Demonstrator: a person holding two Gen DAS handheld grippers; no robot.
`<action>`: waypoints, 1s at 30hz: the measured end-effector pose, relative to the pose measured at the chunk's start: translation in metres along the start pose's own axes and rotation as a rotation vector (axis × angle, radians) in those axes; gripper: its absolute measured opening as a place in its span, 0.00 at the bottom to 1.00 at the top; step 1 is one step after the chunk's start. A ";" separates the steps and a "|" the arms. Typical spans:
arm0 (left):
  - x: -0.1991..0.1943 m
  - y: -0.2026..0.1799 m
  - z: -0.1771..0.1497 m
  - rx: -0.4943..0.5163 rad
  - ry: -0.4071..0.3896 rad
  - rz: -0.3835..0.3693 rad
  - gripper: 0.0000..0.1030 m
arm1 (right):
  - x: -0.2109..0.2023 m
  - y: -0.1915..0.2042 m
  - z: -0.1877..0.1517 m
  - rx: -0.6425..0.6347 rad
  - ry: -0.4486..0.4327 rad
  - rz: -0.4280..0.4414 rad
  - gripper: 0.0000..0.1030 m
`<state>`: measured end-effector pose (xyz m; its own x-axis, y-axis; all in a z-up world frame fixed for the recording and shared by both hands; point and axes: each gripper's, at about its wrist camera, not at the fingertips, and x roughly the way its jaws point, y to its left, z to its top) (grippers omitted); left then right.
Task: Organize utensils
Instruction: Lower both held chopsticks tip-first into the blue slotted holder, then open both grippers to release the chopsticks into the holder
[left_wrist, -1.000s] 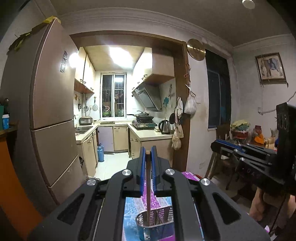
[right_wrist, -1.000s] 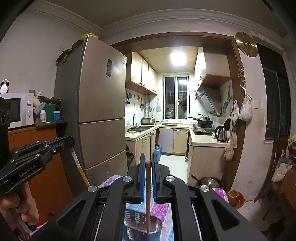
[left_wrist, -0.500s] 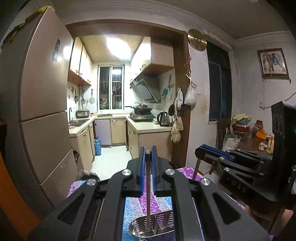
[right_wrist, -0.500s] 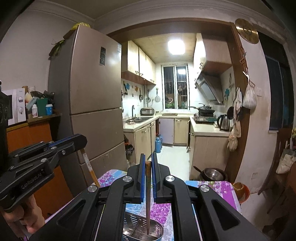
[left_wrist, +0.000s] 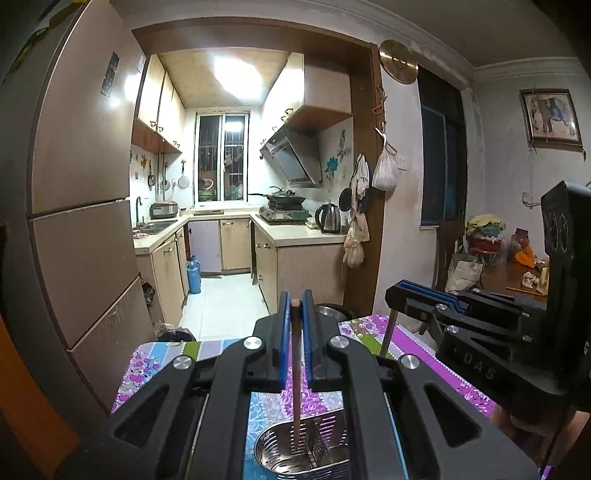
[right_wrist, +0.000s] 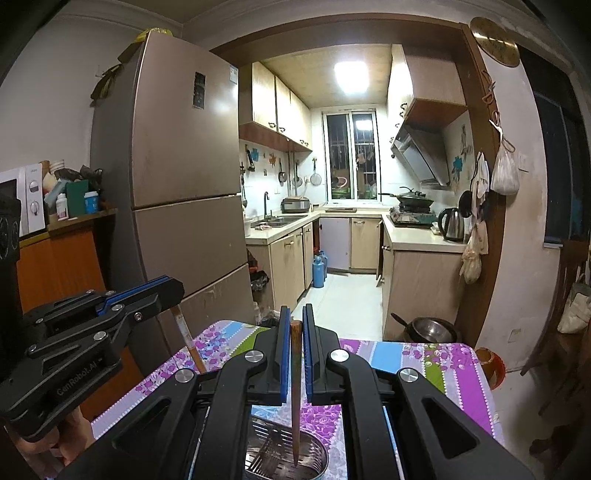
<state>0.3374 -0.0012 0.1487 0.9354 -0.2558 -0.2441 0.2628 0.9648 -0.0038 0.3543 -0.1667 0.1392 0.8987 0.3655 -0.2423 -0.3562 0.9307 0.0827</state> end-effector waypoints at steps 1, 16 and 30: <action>0.001 0.001 -0.001 0.000 0.004 0.002 0.05 | 0.001 0.000 -0.002 0.002 0.003 0.000 0.07; 0.017 0.004 -0.013 -0.018 0.058 0.008 0.10 | 0.012 -0.014 -0.022 0.034 0.037 -0.010 0.08; -0.025 0.060 -0.015 -0.157 0.020 0.145 0.45 | -0.056 -0.041 -0.030 0.080 -0.039 -0.027 0.25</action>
<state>0.3267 0.0644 0.1400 0.9554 -0.1141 -0.2725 0.0845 0.9894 -0.1183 0.3104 -0.2255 0.1202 0.9178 0.3386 -0.2074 -0.3112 0.9378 0.1539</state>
